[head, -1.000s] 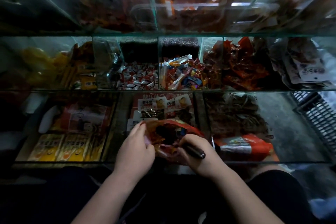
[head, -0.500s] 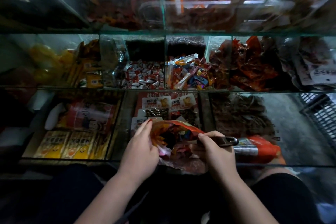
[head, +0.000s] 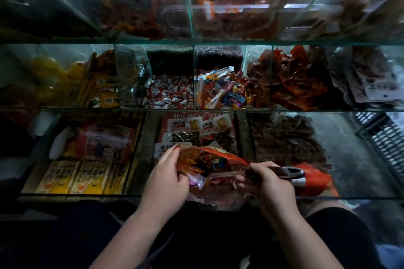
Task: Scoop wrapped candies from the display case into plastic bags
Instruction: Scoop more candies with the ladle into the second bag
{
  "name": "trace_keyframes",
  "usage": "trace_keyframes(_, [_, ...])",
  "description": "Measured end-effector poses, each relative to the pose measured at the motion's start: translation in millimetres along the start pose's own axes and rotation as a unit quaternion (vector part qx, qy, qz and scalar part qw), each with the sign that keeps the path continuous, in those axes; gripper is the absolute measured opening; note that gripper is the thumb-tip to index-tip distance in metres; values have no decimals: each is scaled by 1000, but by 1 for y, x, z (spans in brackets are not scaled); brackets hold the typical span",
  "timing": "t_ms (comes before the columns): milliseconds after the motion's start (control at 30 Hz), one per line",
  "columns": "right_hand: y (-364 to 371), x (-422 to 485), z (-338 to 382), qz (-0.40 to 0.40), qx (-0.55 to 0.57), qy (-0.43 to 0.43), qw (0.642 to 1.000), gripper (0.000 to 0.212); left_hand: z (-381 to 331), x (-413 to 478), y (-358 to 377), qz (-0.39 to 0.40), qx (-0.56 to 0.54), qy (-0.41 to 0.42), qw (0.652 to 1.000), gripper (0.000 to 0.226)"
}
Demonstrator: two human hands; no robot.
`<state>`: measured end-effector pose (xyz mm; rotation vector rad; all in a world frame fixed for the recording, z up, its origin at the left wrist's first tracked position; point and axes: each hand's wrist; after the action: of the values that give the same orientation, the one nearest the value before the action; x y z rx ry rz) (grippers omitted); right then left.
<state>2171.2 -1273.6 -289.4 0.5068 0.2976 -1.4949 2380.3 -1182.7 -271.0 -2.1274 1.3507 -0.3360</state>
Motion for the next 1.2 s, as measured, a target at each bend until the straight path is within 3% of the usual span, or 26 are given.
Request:
trace_keyframes(67, [-4, -5, 6, 6, 9, -17, 1000, 35, -4, -2, 1, -25, 3, 21, 999, 66])
trace_keyframes(167, [-14, -16, 21, 6, 8, -56, 998, 26, -15, -12, 4, -100, 7, 142, 985, 46])
trace_keyframes(267, [-26, -31, 41, 23, -14, -85, 996, 21, -26, -17, 14, -70, -5, 227, 971, 34])
trace_keyframes(333, [-33, -43, 54, 33, -28, -93, 995, 26, -30, -14, 22, -12, 24, 179, 984, 39])
trace_keyframes(467, [-41, -58, 73, 44, -18, -100, 994, 32, -31, 2, 32, 70, 153, 52, 984, 71])
trace_keyframes(567, [-44, -64, 80, 43, 3, -91, 995, 35, -31, 10, 38, 88, 189, 23, 978, 80])
trace_keyframes(800, [-47, -79, 88, 59, 19, -102, 993, 37, -35, 7, 48, 40, 152, 93, 983, 75])
trace_keyframes(1033, [-35, -87, 108, 88, 56, -102, 989, 7, -52, 17, 33, -42, 93, 173, 980, 49])
trace_keyframes(1200, [-23, -76, 128, 75, 113, -113, 984, 12, -88, 62, 17, -76, 55, 217, 972, 52])
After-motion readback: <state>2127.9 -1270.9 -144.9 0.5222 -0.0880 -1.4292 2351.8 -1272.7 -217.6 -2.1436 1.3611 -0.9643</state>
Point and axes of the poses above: each hand's wrist, its own x-axis towards the middle knuckle, its own y-axis out of the palm, z = x × y, and after that the axes turned 7 degrees about -x, right-handed
